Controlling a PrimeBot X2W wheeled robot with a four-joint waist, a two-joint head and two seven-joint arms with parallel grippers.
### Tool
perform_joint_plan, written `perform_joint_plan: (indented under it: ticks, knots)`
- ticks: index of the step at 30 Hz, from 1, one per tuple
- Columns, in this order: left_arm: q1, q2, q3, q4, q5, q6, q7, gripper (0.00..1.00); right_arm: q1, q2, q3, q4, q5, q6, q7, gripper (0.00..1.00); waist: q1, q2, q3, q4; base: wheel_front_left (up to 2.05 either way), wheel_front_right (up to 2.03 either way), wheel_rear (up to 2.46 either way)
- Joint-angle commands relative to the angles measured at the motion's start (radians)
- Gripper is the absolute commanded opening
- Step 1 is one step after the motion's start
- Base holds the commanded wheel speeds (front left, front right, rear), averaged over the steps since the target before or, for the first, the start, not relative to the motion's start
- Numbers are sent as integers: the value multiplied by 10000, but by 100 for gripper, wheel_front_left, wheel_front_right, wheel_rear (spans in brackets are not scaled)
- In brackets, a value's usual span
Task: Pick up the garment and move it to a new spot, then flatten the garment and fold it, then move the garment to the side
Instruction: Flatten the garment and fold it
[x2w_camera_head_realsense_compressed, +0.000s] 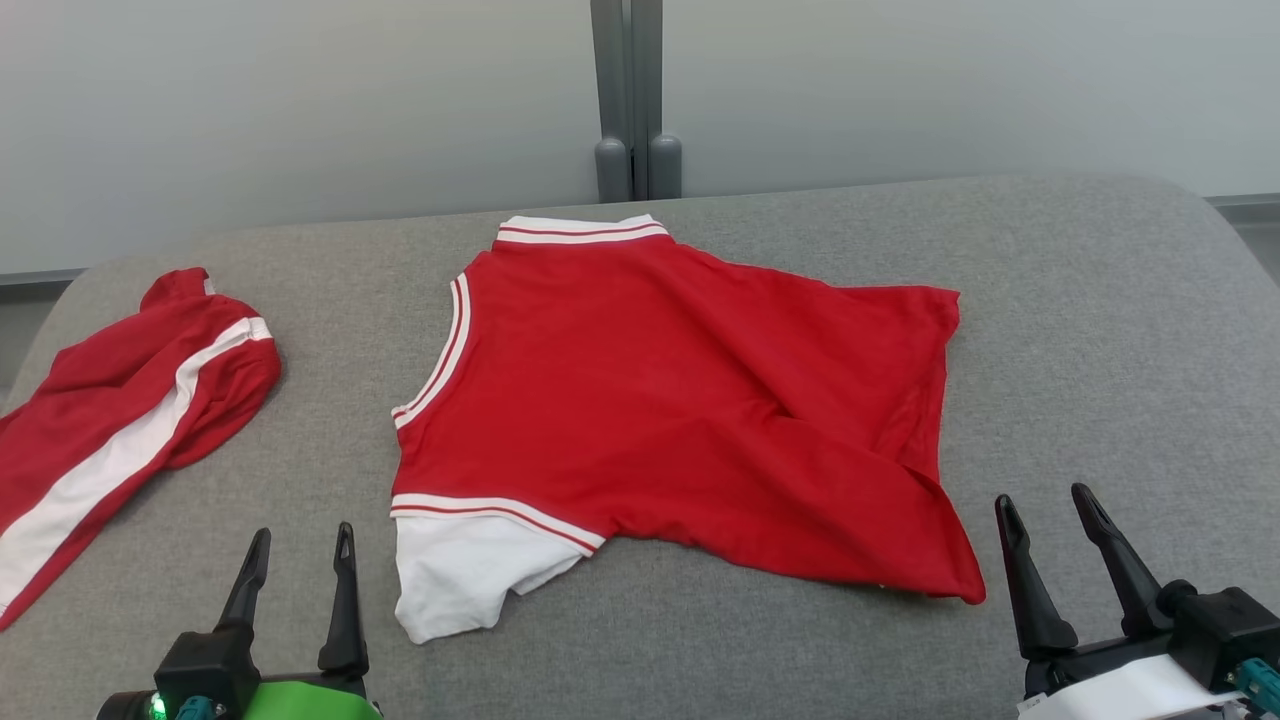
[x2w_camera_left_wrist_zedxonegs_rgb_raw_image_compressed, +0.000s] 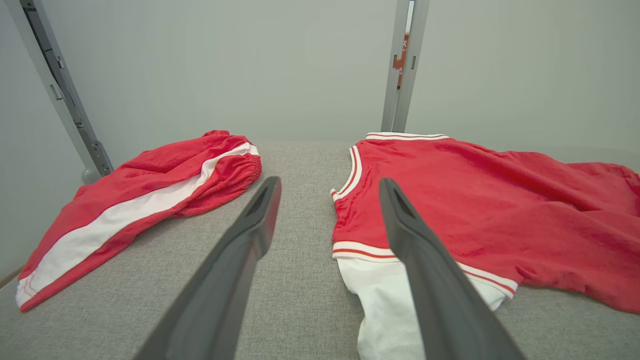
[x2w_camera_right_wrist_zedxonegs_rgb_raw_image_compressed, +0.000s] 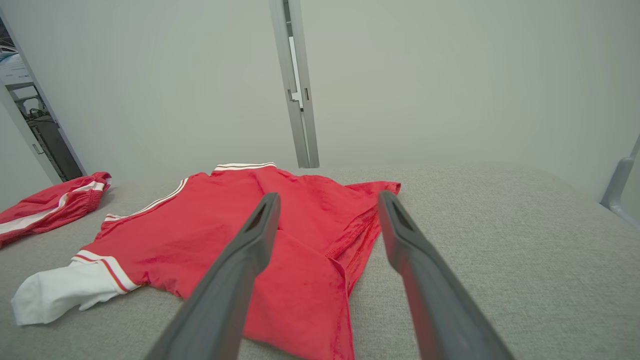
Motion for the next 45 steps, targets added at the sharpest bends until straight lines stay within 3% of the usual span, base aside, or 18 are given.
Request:
perform_joint_plan:
  ticks: [1,7,18,29,36,37,38,39,41,45]
  knots:
    - [166,72,-14,-32,133,-50,-4,100,98,9,-14,-9,-66,-11,-26,100,0,0,10,12,0,0,0]
    - [234,87,-104,0,127,-81,-4,100,180,-128,107,235,-126,-11,9,100,0,0,66,47,0,0,0]
    - [-127,94,-616,1234,-40,-236,-4,100,-290,-1176,1086,1823,223,-11,123,100,0,0,482,-114,0,0,0]
    - [-1097,297,-924,3206,-153,-365,-4,100,-1987,-1394,2786,4261,755,-11,-34,100,0,0,1273,-281,0,0,0]
    - [-1669,257,-1303,4132,-293,-408,-4,100,-2578,-1372,3267,4397,970,-11,-29,100,0,0,1576,-297,0,0,0]
    - [-1765,229,-1359,4244,-392,-412,-4,98,-2615,-1368,3307,4350,1002,-11,-30,100,0,0,1613,-287,0,0,0]
    - [-1853,212,-1427,4337,-460,-417,-4,43,-2634,-1364,3351,4291,1044,-11,-30,100,0,0,1635,-277,0,0,0]
    - [-1949,187,-1556,4401,-582,-421,-4,0,-2627,-1348,3400,4243,1106,-11,-27,51,0,0,1655,-268,0,0,0]
    - [-2098,161,-1781,4531,-818,-423,-4,0,-2629,-1390,3523,4138,1169,-11,-25,0,0,0,1688,-252,0,0,0]
    - [-2304,108,-1994,4316,-1416,-426,-4,0,-2606,-1391,3470,3698,1406,-11,-26,0,0,0,1704,-230,0,0,0]
